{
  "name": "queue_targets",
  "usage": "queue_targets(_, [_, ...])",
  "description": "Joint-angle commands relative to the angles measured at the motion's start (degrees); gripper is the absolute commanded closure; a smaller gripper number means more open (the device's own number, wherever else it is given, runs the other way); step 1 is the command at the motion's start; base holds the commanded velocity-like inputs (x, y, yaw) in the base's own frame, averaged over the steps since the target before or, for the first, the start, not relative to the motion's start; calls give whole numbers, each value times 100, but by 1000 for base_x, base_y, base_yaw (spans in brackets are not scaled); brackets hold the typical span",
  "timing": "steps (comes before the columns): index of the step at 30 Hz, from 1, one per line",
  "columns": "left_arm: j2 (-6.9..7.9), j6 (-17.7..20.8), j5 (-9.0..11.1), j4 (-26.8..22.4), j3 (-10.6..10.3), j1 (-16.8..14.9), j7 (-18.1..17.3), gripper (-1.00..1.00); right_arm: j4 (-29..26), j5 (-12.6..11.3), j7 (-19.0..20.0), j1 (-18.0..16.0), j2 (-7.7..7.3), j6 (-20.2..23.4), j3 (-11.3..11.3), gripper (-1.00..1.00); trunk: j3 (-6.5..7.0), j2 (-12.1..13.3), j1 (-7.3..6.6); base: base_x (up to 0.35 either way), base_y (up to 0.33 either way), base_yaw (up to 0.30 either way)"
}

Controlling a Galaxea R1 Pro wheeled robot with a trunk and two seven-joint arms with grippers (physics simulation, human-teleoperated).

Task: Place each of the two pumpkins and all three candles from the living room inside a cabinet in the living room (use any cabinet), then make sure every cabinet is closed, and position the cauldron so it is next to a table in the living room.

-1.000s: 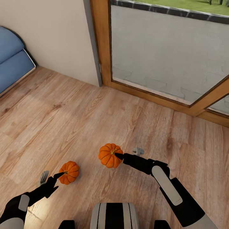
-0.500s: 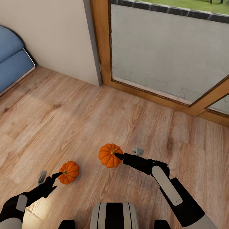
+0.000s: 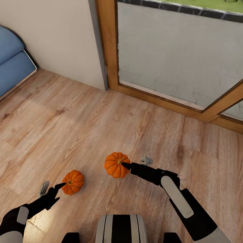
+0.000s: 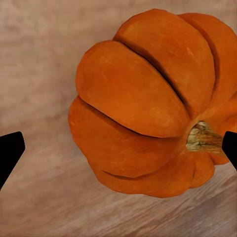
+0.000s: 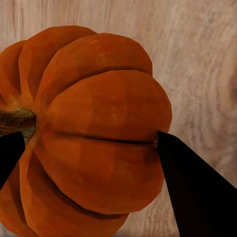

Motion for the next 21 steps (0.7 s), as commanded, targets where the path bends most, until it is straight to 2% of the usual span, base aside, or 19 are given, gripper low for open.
queue_targets(1, [0, 0, 0, 0, 0, 0, 0, -100, 2, -13, 13, 0, 0, -2, 0, 100, 0, 0, 0, 0, 0, 0])
queue_targets(16, [0, 0, -4, 0, 0, 0, 0, -100, -1, -13, 13, 0, -1, -2, 0, 100, -44, -3, 5, 0, 0, 0])
queue_targets(21, [0, -15, -22, 0, 0, 2, 22, -100, 0, -13, 13, 2, 0, -2, 0, 100, -155, -9, 18, 0, 0, 0])
